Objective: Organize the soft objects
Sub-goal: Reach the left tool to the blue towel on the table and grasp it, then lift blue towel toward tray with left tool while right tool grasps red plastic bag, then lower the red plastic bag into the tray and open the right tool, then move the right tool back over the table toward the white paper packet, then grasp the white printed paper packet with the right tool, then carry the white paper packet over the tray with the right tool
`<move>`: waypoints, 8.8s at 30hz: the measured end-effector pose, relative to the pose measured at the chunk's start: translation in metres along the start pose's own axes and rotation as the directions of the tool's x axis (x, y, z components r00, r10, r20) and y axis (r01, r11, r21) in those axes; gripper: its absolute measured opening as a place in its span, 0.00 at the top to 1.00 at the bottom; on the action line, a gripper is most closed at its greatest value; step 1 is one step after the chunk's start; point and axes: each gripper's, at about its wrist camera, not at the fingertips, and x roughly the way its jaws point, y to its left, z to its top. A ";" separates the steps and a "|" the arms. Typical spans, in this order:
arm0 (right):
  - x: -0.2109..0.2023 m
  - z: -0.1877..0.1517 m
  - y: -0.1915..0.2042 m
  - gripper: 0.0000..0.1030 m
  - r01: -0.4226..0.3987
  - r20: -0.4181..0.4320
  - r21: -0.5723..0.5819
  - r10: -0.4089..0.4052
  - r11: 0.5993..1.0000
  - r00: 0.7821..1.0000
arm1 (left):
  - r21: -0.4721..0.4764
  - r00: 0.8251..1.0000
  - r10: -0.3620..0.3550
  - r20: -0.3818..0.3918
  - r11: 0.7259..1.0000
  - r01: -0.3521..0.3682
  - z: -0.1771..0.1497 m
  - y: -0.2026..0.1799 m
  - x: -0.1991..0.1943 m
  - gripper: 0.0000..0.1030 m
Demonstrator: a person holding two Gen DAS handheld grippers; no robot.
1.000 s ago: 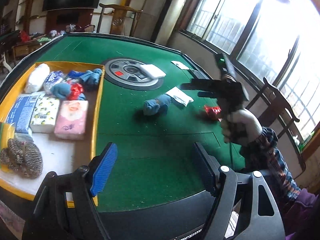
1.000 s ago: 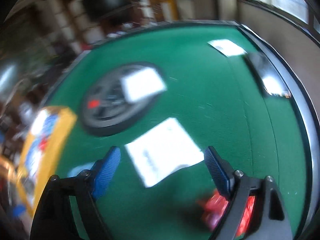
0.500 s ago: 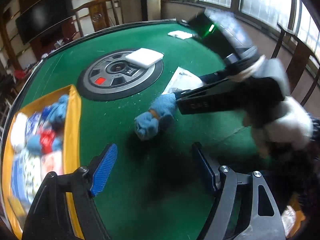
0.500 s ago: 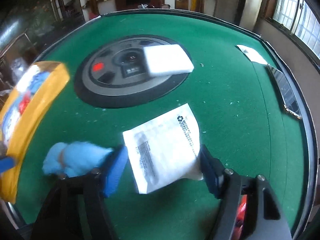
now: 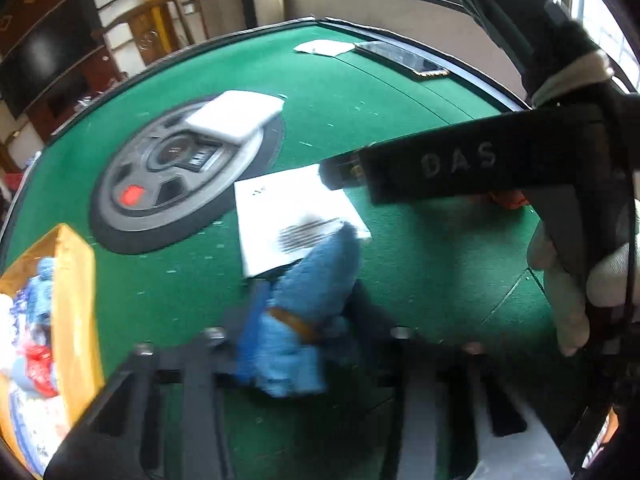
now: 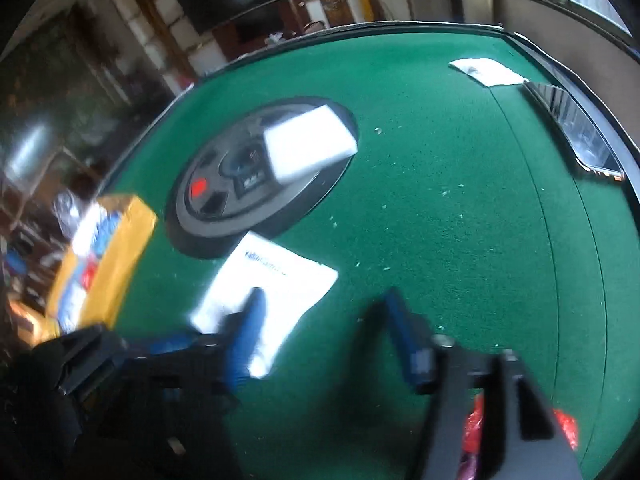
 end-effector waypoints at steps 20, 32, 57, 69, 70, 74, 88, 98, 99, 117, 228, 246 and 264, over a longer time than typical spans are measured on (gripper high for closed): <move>-0.068 -0.015 -0.019 0.34 0.045 0.119 -0.029 -0.041 0.999 0.992 | -0.337 0.943 -0.089 0.320 0.920 0.201 -0.108 0.098 -0.159 0.70; -0.049 -0.057 -0.046 0.34 0.314 0.033 -0.129 -0.313 0.941 0.949 | -0.617 0.989 -0.056 0.138 0.776 0.130 -0.172 0.159 -0.127 0.68; -0.057 -0.052 0.124 0.55 -0.118 0.010 -0.311 0.127 0.943 0.992 | -0.783 0.946 0.206 0.252 0.617 0.074 -0.237 0.211 -0.201 0.32; 0.034 -0.081 0.304 0.55 -0.399 -0.270 -0.394 0.311 0.828 0.911 | -0.780 0.927 0.317 0.200 0.625 -0.046 -0.255 0.211 -0.203 0.32; 0.042 -0.081 0.311 0.55 -0.404 -0.281 -0.391 0.310 0.827 0.908 | -0.781 0.927 0.315 0.202 0.623 -0.042 -0.257 0.212 -0.203 0.32; 0.070 -0.089 0.323 0.55 -0.443 -0.356 -0.317 0.327 0.839 0.875 | -0.787 0.930 0.304 0.207 0.616 -0.026 -0.261 0.217 -0.202 0.32; 0.045 -0.123 0.329 0.50 -0.129 -0.203 -0.569 0.014 0.812 0.979 | -0.736 0.897 0.416 0.148 0.653 -0.181 -0.245 0.200 -0.200 0.32; -0.017 -0.132 0.334 0.29 -0.170 -0.045 -0.595 0.178 0.785 0.983 | -0.676 0.829 0.550 0.097 0.648 -0.351 -0.231 0.180 -0.207 0.28; -0.021 -0.129 0.331 0.29 -0.169 -0.036 -0.588 0.183 0.791 0.982 | -0.671 0.827 0.554 0.093 0.649 -0.359 -0.230 0.179 -0.207 0.28; -0.019 -0.118 0.283 0.29 -0.200 -0.028 -0.476 0.213 0.857 0.977 | -0.610 0.815 0.576 0.059 0.667 -0.428 -0.214 0.155 -0.207 0.28; -0.050 -0.078 0.185 0.52 -0.217 -0.058 -0.302 0.209 0.928 0.976 | -0.710 0.935 0.309 0.176 0.697 -0.097 -0.255 0.180 -0.209 0.21; 0.001 -0.070 0.280 0.52 -0.248 -0.154 -0.411 0.201 0.878 0.967 | -0.721 0.941 0.276 0.197 0.691 -0.052 -0.268 0.195 -0.205 0.21; 0.062 -0.036 0.304 0.52 -0.130 -0.184 -0.421 0.056 0.898 0.981 | -0.744 0.952 0.237 0.196 0.669 -0.014 -0.276 0.212 -0.193 0.21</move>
